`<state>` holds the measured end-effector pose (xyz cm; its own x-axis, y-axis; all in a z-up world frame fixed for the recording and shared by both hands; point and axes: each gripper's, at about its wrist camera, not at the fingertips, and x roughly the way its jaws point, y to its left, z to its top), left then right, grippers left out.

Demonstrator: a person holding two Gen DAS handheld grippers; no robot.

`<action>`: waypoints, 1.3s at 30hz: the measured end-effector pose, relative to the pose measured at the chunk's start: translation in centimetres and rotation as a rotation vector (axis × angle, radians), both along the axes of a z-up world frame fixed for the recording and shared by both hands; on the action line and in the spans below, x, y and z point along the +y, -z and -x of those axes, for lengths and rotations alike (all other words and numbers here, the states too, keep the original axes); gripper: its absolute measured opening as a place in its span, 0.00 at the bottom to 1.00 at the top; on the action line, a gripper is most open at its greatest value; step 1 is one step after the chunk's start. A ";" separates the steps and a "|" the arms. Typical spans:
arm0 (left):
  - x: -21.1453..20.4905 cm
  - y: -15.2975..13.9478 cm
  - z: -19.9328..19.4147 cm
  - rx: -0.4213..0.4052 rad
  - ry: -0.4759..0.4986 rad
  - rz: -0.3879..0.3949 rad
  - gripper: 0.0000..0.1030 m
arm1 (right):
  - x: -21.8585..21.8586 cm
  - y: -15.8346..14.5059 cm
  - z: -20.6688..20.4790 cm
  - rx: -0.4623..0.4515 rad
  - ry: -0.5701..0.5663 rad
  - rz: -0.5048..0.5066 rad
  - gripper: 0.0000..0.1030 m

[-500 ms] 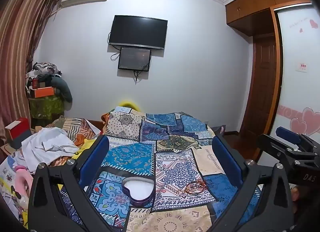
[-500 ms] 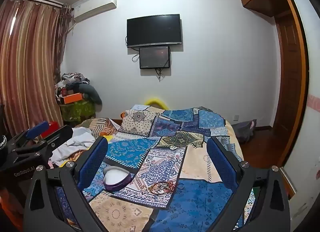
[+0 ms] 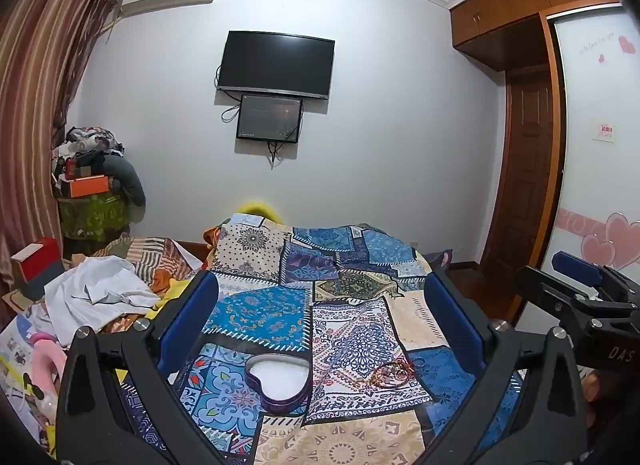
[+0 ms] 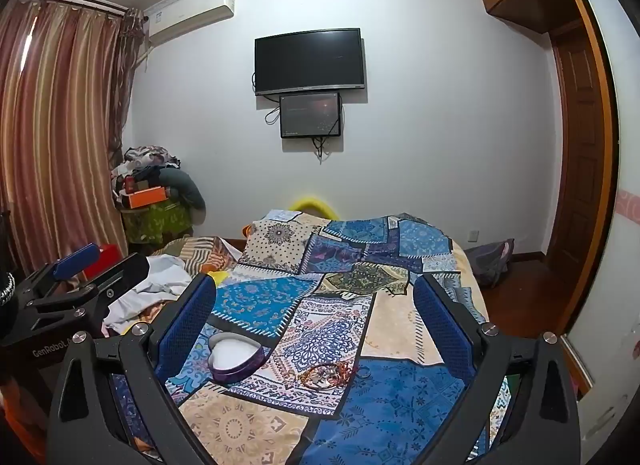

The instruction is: Organize jewelry

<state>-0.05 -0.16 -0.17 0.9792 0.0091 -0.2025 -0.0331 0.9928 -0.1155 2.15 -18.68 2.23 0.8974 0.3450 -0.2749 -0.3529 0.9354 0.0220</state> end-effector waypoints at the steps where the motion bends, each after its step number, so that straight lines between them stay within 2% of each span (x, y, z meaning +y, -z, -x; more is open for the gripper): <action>1: 0.0 0.0 0.0 0.001 0.000 0.000 1.00 | 0.0 0.0 0.0 0.000 0.000 0.000 0.95; 39: 0.4 0.5 -0.4 0.017 -0.006 0.006 1.00 | 0.3 0.7 -0.3 0.016 -0.004 0.000 0.95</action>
